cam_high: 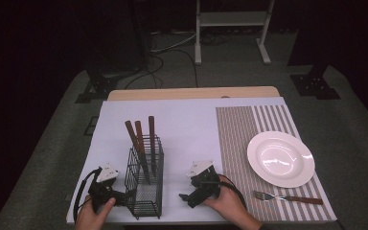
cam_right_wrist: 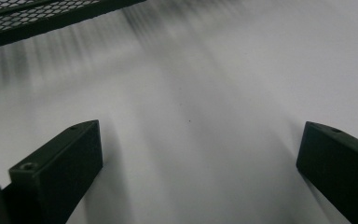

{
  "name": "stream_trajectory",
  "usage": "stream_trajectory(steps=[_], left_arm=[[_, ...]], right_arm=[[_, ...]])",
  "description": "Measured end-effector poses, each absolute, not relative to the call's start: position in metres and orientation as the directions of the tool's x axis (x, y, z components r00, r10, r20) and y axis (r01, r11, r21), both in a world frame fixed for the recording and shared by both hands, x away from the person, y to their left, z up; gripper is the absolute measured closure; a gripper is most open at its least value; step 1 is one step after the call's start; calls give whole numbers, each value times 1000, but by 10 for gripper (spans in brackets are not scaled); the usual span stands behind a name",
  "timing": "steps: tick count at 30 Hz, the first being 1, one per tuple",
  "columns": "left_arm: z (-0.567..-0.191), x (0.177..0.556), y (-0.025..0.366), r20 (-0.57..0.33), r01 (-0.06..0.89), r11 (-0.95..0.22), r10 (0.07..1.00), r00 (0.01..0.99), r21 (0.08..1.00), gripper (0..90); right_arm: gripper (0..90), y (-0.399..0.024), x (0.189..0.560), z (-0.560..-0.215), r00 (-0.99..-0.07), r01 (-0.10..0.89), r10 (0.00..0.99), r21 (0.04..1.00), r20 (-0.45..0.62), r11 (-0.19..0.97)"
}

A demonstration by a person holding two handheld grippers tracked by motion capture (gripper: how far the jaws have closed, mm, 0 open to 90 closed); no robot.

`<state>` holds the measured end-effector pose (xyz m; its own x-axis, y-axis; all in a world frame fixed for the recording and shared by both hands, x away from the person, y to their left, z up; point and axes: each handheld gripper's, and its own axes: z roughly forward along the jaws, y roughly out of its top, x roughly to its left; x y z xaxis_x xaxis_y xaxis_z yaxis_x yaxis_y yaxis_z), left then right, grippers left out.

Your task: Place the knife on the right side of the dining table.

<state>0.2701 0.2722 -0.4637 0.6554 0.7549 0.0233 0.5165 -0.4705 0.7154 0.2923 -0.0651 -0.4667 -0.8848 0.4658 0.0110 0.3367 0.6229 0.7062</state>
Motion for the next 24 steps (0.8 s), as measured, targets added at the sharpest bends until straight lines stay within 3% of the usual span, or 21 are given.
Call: stream_trajectory(steps=[6, 10, 24], left_arm=[[-464, 270, 272, 24, 516, -470, 755, 655, 716, 0], [-464, 270, 272, 24, 516, -470, 755, 655, 716, 0], [-464, 270, 272, 22, 517, -469, 756, 654, 716, 0]], right_arm=[[6, -65, 292, -466, -880, 343, 475, 710, 13, 615], [129, -71, 295, -462, -868, 364, 495, 714, 29, 597], [139, -78, 310, -437, -863, 380, 500, 737, 65, 559]])
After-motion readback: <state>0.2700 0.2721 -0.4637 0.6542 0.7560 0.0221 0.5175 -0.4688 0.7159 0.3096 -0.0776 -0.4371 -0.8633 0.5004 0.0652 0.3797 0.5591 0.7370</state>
